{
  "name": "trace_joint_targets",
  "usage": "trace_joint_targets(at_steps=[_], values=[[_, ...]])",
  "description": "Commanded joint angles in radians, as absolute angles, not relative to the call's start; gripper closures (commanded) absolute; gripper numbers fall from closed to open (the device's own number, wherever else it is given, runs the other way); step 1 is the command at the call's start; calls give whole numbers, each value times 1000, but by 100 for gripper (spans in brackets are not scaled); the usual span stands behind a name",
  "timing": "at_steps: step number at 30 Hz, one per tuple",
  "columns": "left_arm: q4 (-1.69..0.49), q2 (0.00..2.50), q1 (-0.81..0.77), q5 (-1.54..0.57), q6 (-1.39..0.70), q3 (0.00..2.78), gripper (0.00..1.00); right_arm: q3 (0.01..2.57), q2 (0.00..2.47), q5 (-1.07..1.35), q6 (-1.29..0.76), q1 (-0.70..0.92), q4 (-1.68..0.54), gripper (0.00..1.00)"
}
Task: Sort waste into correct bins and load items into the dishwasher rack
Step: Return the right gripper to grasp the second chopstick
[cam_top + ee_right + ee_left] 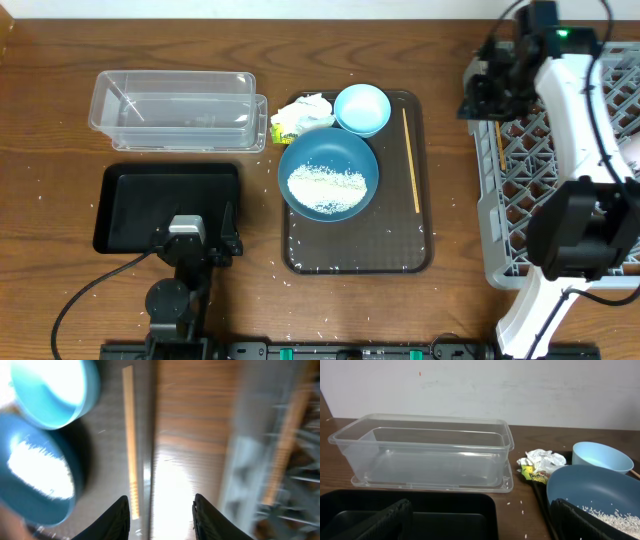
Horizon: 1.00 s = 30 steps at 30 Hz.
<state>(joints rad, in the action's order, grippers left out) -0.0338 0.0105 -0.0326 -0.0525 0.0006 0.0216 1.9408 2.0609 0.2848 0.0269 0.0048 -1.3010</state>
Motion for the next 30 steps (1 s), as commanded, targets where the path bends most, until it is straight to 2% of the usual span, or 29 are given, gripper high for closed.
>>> trace_joint_targets(at_steps=[1, 4, 8, 15, 30], values=[[-69, 6, -27, -41, 7, 4, 10, 1918, 2069, 340, 50, 81, -1304, 59], [-69, 6, -27, -41, 7, 4, 9, 1871, 2069, 303, 27, 144, -1261, 61], [-69, 6, -27, -41, 7, 4, 10, 1759, 2069, 111, -107, 224, -1142, 60], [-69, 6, -27, -41, 7, 4, 10, 1556, 2069, -3, -215, 309, -910, 61], [-69, 6, -27, -41, 7, 4, 10, 1455, 2069, -48, -224, 315, -759, 59]])
